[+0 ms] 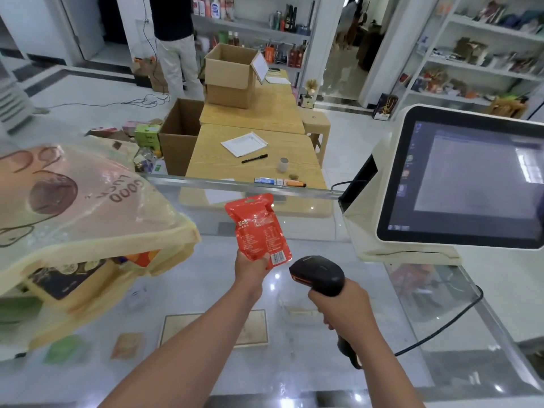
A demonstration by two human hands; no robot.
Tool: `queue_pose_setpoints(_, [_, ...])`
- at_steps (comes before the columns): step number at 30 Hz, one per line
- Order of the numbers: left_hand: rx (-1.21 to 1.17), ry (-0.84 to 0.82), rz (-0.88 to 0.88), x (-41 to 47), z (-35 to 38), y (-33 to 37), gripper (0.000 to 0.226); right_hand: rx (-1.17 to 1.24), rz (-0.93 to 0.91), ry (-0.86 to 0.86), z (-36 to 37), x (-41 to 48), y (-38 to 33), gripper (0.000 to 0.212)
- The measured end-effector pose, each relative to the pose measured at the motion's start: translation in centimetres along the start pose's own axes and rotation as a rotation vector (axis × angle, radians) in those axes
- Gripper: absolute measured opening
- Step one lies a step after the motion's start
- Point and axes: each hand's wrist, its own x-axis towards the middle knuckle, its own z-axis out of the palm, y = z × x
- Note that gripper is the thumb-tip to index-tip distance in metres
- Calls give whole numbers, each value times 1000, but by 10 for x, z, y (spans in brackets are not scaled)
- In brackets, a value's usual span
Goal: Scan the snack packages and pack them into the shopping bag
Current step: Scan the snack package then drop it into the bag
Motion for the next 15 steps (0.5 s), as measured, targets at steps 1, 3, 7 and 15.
queue_pose_setpoints(1, [-1, 3, -2, 0, 0, 0, 37, -2, -2, -1, 0, 0, 0, 10])
queue_pose_setpoints(3, [-8, 6, -9, -1, 0, 0, 38, -3, -6, -5, -1, 0, -1, 9])
queue_pose_setpoints(7, [-10, 23, -14, 0, 0, 0, 39, 0, -18, -1, -2, -1, -1, 8])
queue_pose_setpoints(15, [3, 34, -3, -1, 2, -1, 39, -13, -21, 9, -2, -1, 1, 10])
